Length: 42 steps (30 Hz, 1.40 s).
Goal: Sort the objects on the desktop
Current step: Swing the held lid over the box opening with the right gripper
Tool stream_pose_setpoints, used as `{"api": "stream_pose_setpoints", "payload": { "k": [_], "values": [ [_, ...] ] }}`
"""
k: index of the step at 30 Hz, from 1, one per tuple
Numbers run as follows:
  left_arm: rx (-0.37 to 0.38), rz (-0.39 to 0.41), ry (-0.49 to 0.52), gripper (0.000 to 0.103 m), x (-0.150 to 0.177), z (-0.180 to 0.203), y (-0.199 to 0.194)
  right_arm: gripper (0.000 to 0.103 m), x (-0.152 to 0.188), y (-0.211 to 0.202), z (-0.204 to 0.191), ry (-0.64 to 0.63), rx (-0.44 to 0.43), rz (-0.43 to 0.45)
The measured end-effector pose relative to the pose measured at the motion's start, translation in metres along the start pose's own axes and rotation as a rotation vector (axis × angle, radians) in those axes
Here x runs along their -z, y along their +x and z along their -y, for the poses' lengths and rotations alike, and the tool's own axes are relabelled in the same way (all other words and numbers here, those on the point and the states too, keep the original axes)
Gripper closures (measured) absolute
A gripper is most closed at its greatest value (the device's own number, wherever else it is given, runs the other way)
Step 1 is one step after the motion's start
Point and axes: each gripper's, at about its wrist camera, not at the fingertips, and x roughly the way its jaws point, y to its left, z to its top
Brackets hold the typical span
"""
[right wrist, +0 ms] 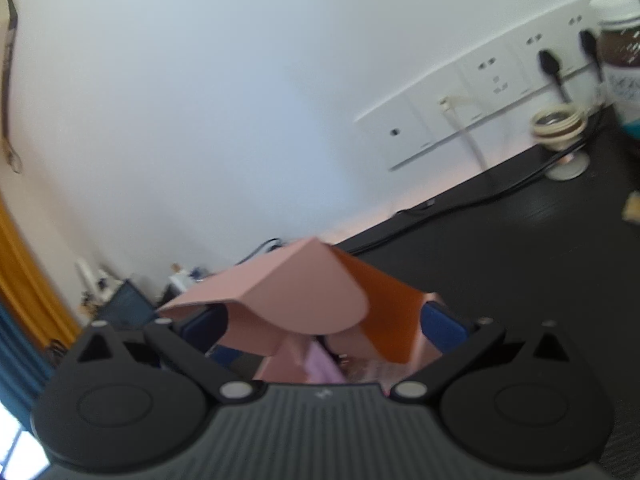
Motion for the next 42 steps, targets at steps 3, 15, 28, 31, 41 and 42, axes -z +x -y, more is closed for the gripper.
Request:
{"api": "stream_pose_setpoints", "payload": {
  "k": [3, 15, 28, 31, 41, 42],
  "values": [
    [0.003, -0.010, 0.033, 0.000, 0.001, 0.004, 0.001, 0.001, 0.001, -0.010, 0.000, -0.058, 0.103, 0.016],
    [0.023, 0.015, 0.015, 0.000, 0.004, 0.004, -0.003, 0.001, 0.021, -0.008, -0.025, -0.293, 0.152, -0.017],
    [0.033, 0.044, 0.057, 0.000, 0.004, 0.010, -0.012, 0.001, 0.017, 0.016, -0.037, -0.094, -0.063, -0.013],
    [0.014, 0.054, 0.062, 0.000, 0.004, 0.011, -0.008, 0.001, 0.016, 0.021, -0.037, -0.099, -0.053, -0.004],
    [0.031, 0.046, -0.022, 0.000, 0.000, 0.001, -0.002, 0.001, 0.018, 0.024, -0.043, -0.113, -0.026, 0.005],
    [0.029, 0.040, -0.017, 0.000, 0.000, 0.002, -0.002, 0.001, 0.020, 0.023, -0.042, -0.113, -0.027, 0.002]
  ]
}}
